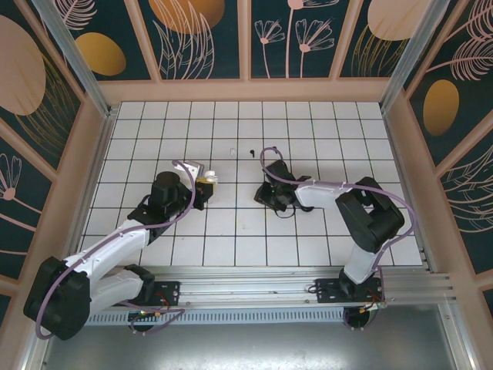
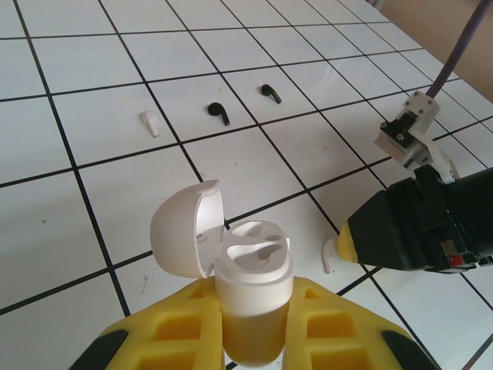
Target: Insert wireless bluetooth earbuds into charging case
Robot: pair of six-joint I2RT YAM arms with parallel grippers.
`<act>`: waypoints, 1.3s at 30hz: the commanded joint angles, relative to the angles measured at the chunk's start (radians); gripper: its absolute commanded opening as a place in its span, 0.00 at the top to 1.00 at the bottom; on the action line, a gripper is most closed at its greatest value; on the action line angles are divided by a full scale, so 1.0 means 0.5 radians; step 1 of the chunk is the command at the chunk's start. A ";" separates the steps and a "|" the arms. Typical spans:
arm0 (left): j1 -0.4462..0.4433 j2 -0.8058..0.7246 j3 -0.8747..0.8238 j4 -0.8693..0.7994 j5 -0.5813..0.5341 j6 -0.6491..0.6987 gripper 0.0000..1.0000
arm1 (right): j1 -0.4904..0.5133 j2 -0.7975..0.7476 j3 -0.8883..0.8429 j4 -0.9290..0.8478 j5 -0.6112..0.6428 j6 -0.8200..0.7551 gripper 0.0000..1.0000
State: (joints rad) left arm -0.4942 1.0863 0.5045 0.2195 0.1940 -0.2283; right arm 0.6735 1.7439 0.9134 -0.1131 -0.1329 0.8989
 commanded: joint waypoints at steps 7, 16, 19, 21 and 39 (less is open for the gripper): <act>-0.008 0.009 -0.009 0.007 0.012 0.052 0.89 | -0.005 0.162 0.111 0.026 -0.038 0.027 0.69; -0.008 0.012 -0.038 0.024 0.011 0.055 0.89 | -0.006 0.280 0.225 -0.031 -0.046 -0.013 0.75; -0.008 0.003 -0.047 0.023 0.005 0.058 0.88 | -0.006 0.288 0.250 -0.043 -0.049 -0.020 0.80; -0.009 0.001 -0.056 0.021 0.002 0.061 0.88 | -0.003 0.278 0.272 -0.073 -0.029 -0.033 0.82; -0.008 0.153 -0.024 0.195 0.182 0.073 0.88 | 0.067 0.176 0.786 -1.167 0.880 -0.451 0.87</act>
State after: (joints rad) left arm -0.4942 1.1503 0.4843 0.2665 0.2543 -0.2085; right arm 0.6987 1.8355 1.2636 -0.5354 0.1772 0.7307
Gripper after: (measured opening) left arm 0.143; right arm 0.130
